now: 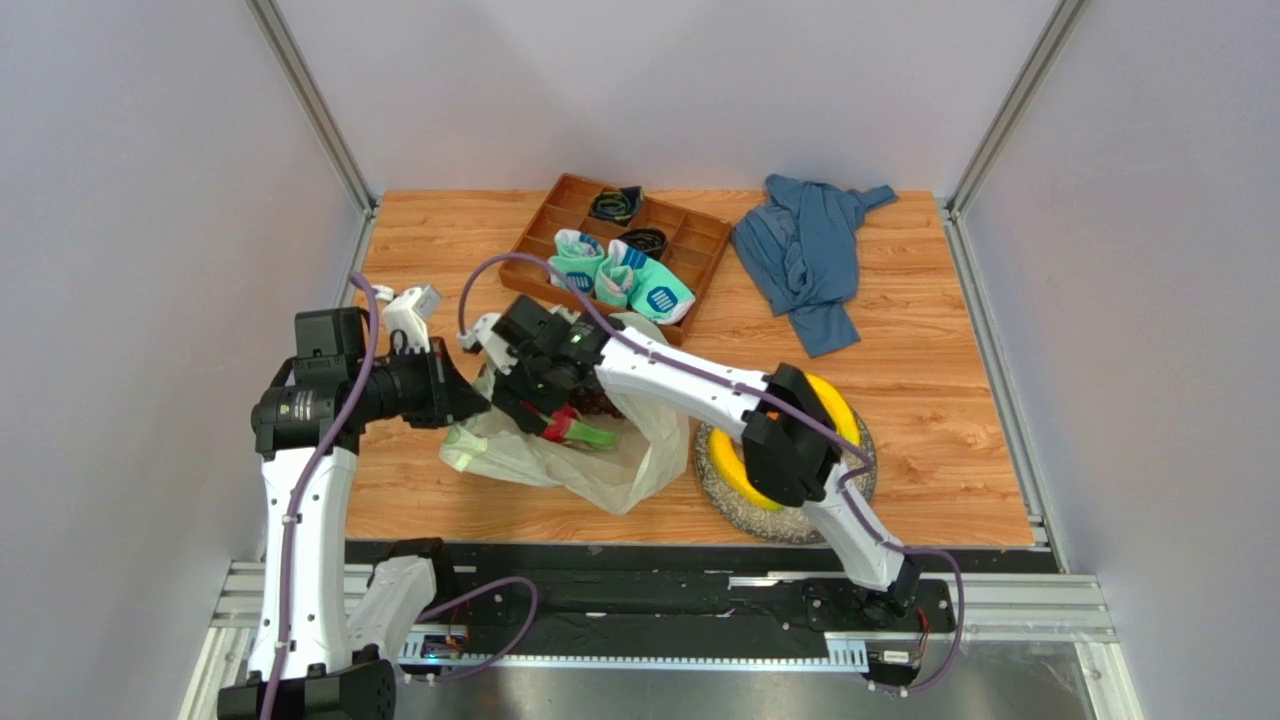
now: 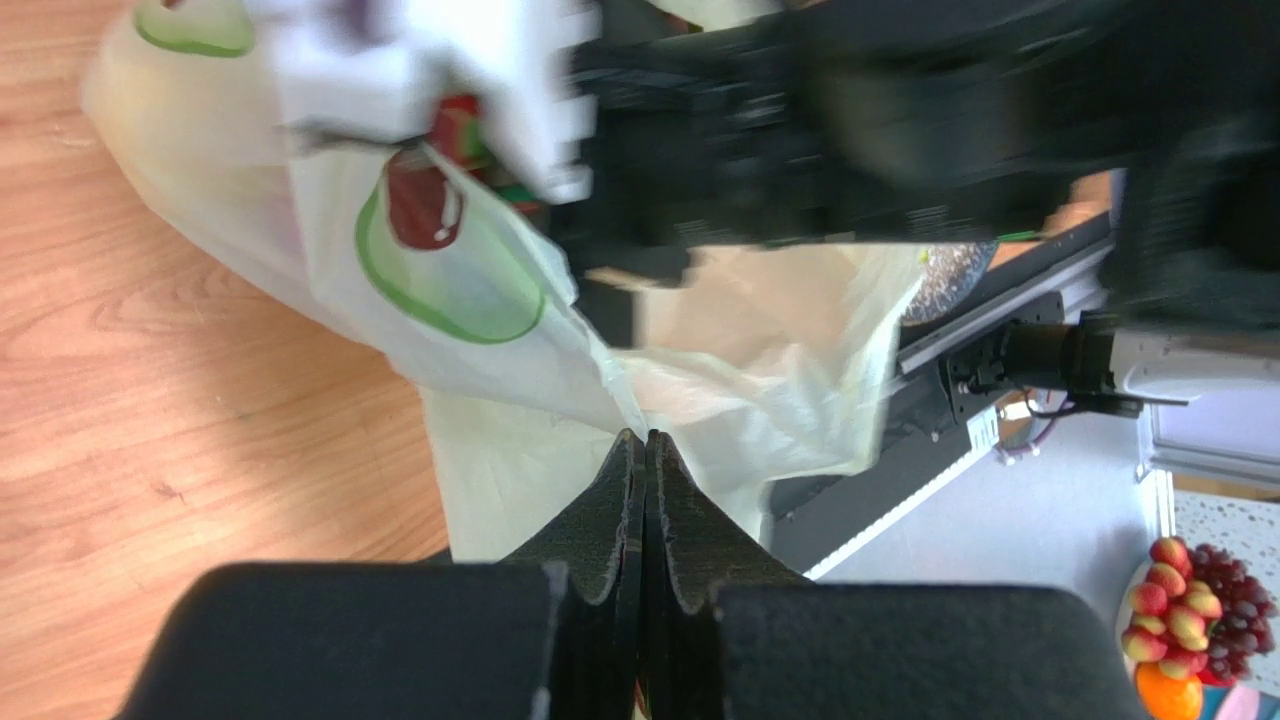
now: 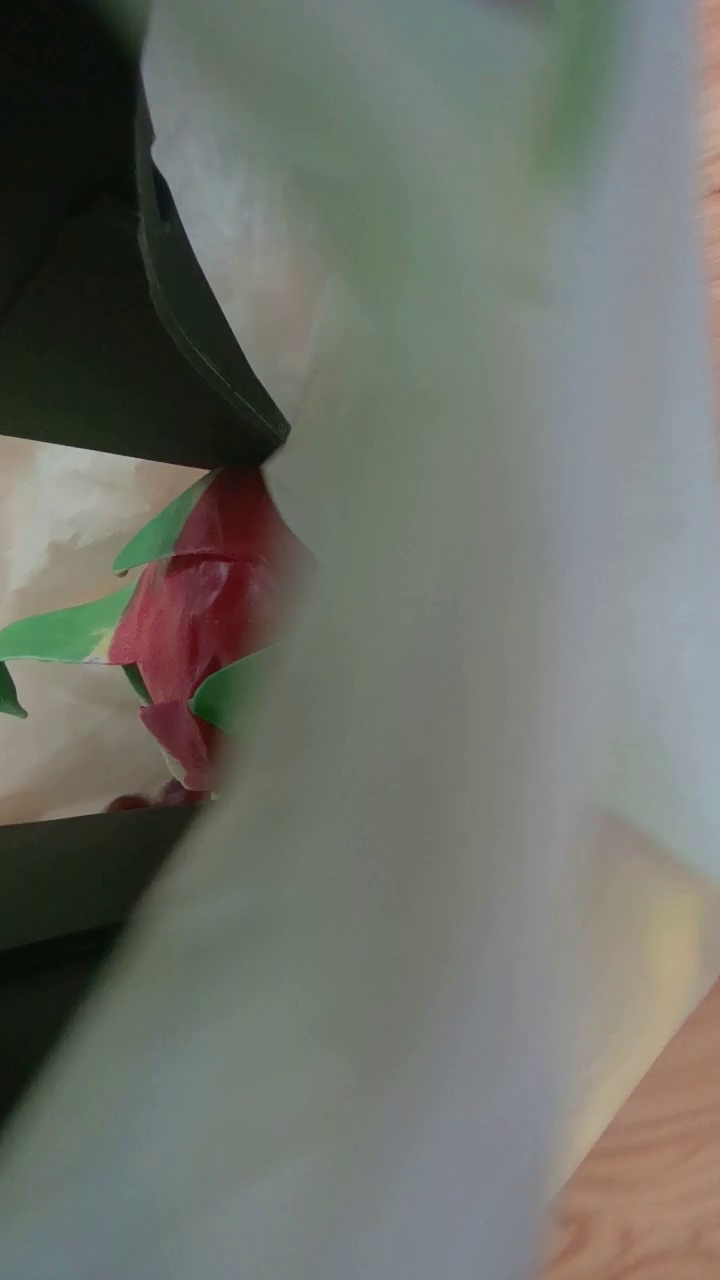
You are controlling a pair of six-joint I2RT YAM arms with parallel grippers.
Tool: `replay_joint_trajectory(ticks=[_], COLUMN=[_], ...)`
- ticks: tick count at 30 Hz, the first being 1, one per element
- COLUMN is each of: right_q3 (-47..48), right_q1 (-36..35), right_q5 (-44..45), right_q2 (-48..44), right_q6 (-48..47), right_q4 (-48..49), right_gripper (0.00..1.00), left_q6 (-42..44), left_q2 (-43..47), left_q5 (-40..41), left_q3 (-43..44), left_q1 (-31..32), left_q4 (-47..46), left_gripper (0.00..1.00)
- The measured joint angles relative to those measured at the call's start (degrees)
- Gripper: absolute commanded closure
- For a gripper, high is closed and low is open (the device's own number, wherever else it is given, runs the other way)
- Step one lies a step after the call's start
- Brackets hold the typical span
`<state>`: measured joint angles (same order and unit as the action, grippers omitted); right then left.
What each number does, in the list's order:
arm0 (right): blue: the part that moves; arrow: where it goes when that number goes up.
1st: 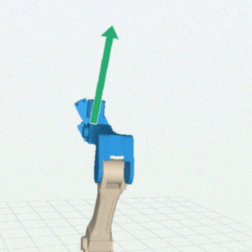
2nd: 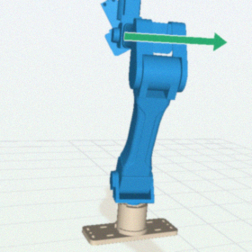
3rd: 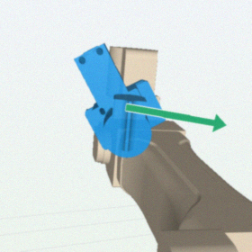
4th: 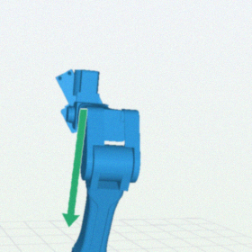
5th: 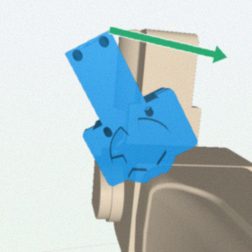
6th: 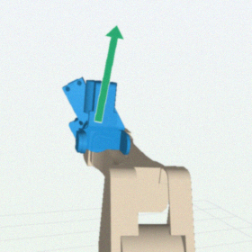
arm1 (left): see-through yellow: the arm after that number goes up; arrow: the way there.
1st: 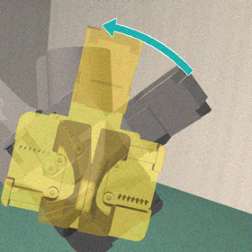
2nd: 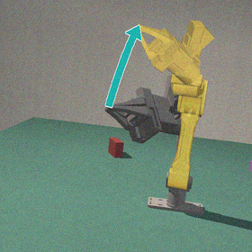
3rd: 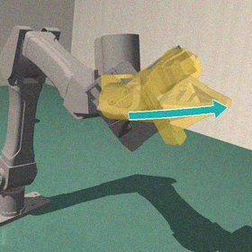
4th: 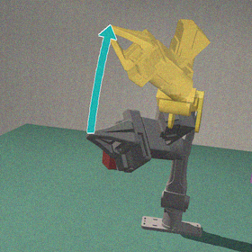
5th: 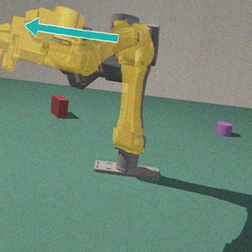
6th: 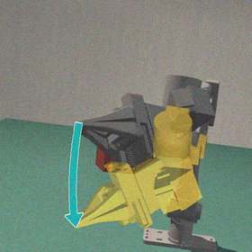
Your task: Take the fake fruits out of the plastic bag
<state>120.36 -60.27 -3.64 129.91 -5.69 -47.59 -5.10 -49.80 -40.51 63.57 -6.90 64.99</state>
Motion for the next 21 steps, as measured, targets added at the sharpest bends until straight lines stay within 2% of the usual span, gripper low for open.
replay_joint_trajectory(ticks=[6, 12, 16, 21], right_q3=[-7.89, -10.27, -10.80, -7.91], right_q1=[5.68, 8.31, 7.43, 7.10], right_q5=[-6.86, -12.15, -9.42, -3.21], right_q2=[-15.41, -26.75, -26.69, -18.86], right_q6=[-1.33, -2.14, -2.78, -5.90], right_q4=[-3.17, -2.93, -2.34, -1.77], right_gripper=[0.75, 0.76, 0.75, 0.75], left_q6=[-1.44, -2.34, -2.49, -4.85], left_q2=[-3.72, -7.19, -10.40, -10.08], left_q5=[-0.39, 0.13, 0.15, -2.69], left_q3=[-0.11, 0.42, 4.79, 10.73], left_q1=[0.00, 0.00, 0.00, -0.02], left_q4=[-4.81, -7.48, -7.85, -12.44], left_gripper=[1.00, 1.00, 1.00, 1.00])
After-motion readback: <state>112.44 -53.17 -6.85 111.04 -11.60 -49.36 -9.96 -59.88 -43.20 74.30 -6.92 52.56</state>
